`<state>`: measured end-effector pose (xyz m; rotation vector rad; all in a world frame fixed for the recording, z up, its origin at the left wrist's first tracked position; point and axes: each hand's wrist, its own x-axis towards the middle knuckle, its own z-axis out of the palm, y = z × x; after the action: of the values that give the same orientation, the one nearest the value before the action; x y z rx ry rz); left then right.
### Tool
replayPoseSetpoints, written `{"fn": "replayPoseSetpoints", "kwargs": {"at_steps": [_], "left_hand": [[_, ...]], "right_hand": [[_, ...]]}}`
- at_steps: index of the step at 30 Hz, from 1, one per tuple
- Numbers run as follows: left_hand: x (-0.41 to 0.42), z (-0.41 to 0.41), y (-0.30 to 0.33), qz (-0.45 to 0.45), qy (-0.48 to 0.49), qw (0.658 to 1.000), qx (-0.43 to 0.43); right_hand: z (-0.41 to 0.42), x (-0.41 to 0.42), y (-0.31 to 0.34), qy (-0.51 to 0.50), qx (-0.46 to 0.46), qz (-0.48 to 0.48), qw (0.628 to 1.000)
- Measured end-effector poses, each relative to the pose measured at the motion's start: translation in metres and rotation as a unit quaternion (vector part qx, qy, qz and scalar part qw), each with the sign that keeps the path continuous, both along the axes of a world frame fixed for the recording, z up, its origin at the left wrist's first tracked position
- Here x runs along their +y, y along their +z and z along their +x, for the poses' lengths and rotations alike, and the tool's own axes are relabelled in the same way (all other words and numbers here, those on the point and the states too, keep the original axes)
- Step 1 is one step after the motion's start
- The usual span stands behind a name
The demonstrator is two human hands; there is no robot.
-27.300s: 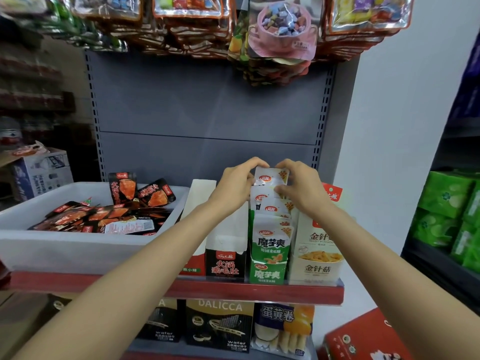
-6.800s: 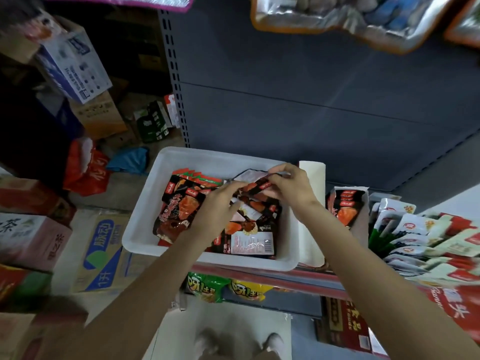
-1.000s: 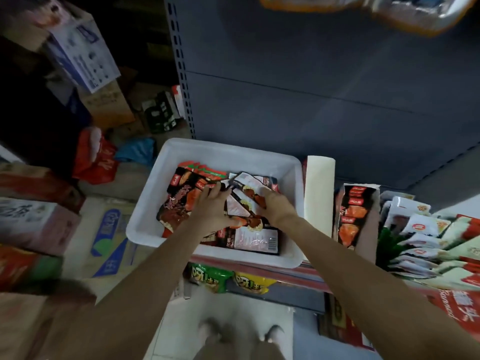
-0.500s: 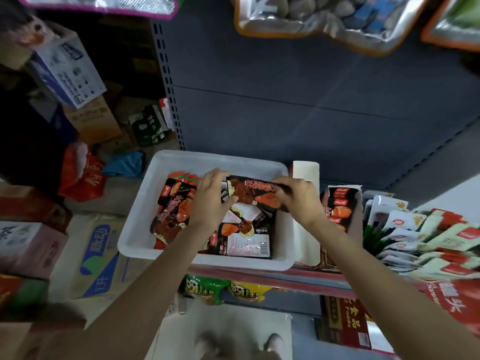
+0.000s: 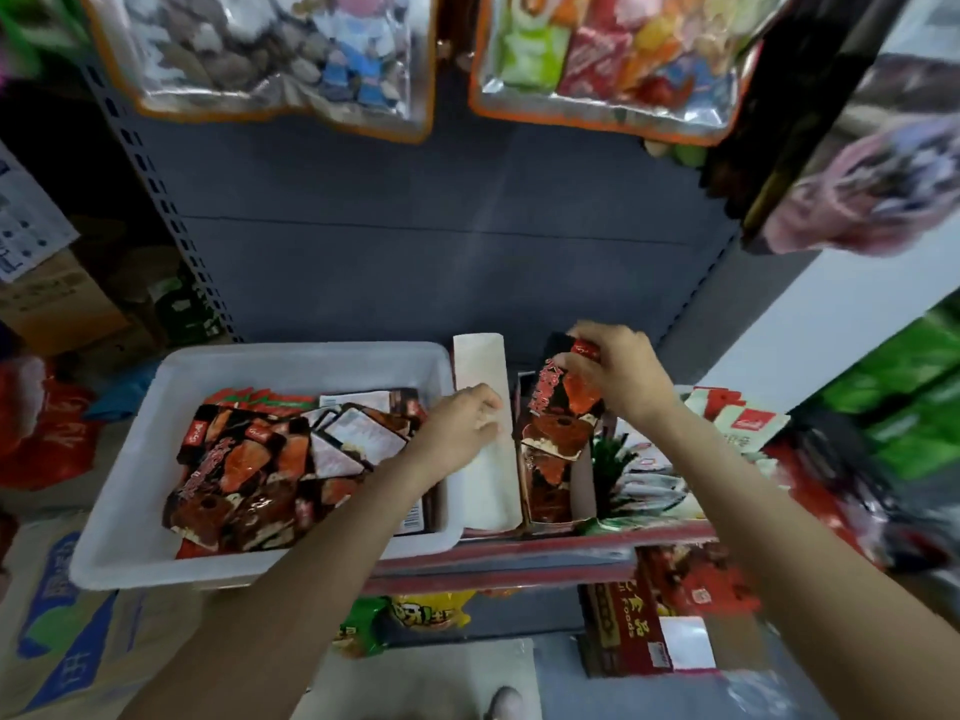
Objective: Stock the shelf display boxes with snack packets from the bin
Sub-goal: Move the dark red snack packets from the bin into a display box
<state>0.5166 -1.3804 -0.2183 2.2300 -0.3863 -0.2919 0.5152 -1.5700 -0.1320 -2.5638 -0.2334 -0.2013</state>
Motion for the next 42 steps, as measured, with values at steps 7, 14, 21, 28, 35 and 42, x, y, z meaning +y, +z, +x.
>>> {"fn": "replayPoseSetpoints", "kwargs": {"at_steps": [7,14,21,28,35,42], "left_hand": [[-0.027,0.001,-0.016,-0.005,0.025,0.993,0.111],[-0.036,-0.001,-0.018,-0.014,0.006,0.987,0.159],[-0.027,-0.01,-0.02,-0.005,0.015,0.993,0.118],[0.016,-0.017,-0.014,-0.019,0.112,0.993,0.022],[0.076,-0.024,-0.022,0.046,0.162,0.986,0.0],[0.121,-0.02,-0.048,0.194,0.135,0.971,0.018]], "right_hand": [[0.008,-0.005,-0.034,0.066,0.118,-0.176,0.975],[0.011,0.004,-0.076,0.053,0.179,-0.242,0.952],[0.003,0.005,-0.102,0.009,0.155,-0.181,0.971],[-0.008,0.008,-0.1,-0.003,0.099,-0.11,0.989],[-0.019,0.062,-0.093,-0.017,0.038,-0.034,0.999],[-0.008,0.144,-0.106,0.086,0.139,-0.068,0.984]]}}
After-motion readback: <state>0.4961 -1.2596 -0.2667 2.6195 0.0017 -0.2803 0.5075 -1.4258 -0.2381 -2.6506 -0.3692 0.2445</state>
